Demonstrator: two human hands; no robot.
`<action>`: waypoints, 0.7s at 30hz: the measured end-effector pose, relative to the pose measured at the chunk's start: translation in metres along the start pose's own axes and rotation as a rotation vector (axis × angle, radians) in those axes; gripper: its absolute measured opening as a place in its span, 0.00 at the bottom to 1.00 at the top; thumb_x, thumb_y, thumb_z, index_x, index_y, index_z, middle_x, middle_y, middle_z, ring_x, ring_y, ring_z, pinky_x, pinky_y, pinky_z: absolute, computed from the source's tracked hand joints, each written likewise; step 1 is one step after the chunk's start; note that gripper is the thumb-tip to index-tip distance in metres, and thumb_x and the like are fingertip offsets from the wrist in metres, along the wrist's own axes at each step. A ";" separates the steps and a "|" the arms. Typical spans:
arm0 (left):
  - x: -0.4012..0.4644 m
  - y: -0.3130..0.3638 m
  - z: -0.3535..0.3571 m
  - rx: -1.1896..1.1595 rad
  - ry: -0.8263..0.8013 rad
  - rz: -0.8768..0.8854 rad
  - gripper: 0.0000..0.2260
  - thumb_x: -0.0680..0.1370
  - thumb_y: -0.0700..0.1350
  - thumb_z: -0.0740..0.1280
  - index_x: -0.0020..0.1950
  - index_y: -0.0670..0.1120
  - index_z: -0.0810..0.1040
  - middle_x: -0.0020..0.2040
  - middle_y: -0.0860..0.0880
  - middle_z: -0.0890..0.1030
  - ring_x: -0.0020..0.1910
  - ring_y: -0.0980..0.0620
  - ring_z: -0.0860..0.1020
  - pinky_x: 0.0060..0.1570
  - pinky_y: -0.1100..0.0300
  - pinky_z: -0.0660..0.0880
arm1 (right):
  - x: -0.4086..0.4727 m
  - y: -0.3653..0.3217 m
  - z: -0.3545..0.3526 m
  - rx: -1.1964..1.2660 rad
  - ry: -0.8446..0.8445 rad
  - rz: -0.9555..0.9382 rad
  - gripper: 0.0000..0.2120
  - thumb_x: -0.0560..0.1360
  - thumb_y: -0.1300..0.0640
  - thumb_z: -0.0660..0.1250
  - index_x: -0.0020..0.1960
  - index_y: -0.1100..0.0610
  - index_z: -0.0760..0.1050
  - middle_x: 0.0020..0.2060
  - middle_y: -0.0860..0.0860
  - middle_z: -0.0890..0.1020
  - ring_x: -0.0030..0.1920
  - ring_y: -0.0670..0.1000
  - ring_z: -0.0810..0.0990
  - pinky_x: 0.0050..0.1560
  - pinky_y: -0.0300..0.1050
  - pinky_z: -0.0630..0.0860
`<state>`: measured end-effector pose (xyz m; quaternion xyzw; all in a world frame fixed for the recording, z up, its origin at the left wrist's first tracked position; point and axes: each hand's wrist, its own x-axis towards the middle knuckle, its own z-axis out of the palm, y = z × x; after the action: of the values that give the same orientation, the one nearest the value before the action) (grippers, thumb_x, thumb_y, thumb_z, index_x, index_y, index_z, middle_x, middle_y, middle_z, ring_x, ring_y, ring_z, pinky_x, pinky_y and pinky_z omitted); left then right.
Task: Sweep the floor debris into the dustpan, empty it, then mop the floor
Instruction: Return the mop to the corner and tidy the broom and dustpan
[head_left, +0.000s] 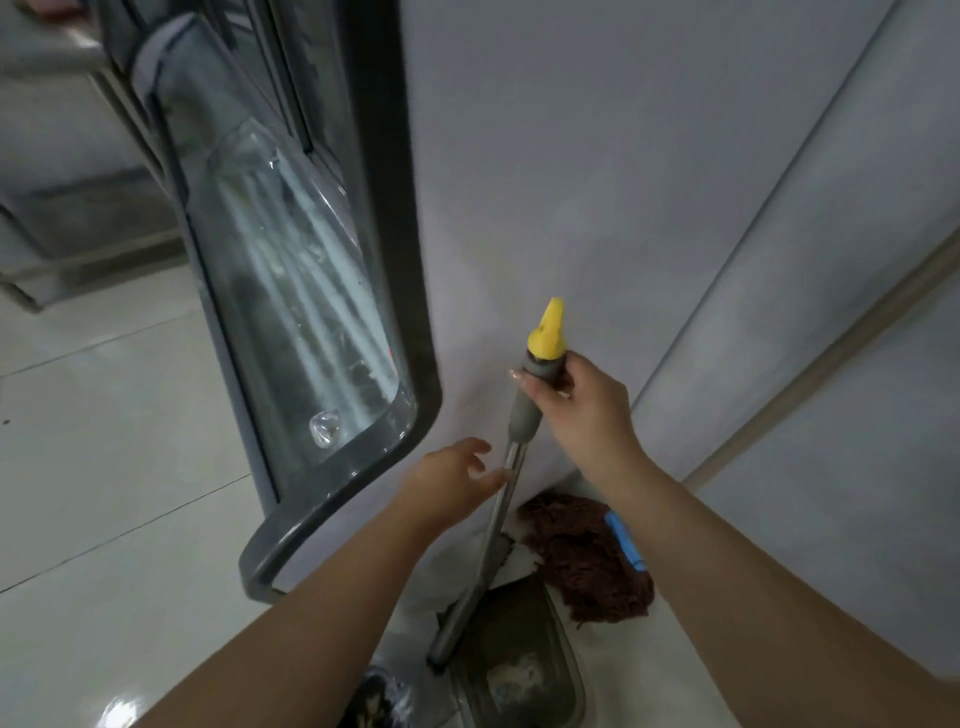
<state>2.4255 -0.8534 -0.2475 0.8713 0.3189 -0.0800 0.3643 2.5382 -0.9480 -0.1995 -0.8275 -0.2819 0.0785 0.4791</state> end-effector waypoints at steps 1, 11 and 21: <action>-0.009 0.003 -0.002 -0.039 0.004 0.019 0.22 0.75 0.57 0.66 0.66 0.49 0.71 0.58 0.50 0.79 0.59 0.50 0.76 0.57 0.60 0.69 | -0.003 -0.020 -0.010 0.014 0.039 -0.047 0.11 0.70 0.47 0.72 0.36 0.47 0.71 0.26 0.41 0.74 0.31 0.39 0.74 0.33 0.26 0.67; -0.078 0.060 -0.044 -0.299 0.325 0.381 0.08 0.76 0.44 0.68 0.48 0.39 0.78 0.43 0.40 0.79 0.46 0.45 0.77 0.45 0.58 0.71 | -0.047 -0.153 -0.096 0.259 0.087 -0.098 0.08 0.71 0.51 0.72 0.35 0.47 0.74 0.32 0.42 0.78 0.43 0.52 0.82 0.52 0.58 0.79; -0.140 0.047 -0.041 -0.257 0.344 0.462 0.08 0.75 0.44 0.69 0.50 0.40 0.78 0.45 0.47 0.81 0.46 0.52 0.79 0.44 0.66 0.70 | -0.160 -0.084 -0.106 0.452 0.114 0.233 0.06 0.76 0.50 0.66 0.40 0.47 0.74 0.37 0.44 0.78 0.40 0.44 0.78 0.44 0.37 0.76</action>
<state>2.3408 -0.9198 -0.1382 0.8682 0.1770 0.1942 0.4209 2.4151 -1.0823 -0.0956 -0.7295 -0.1323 0.1473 0.6547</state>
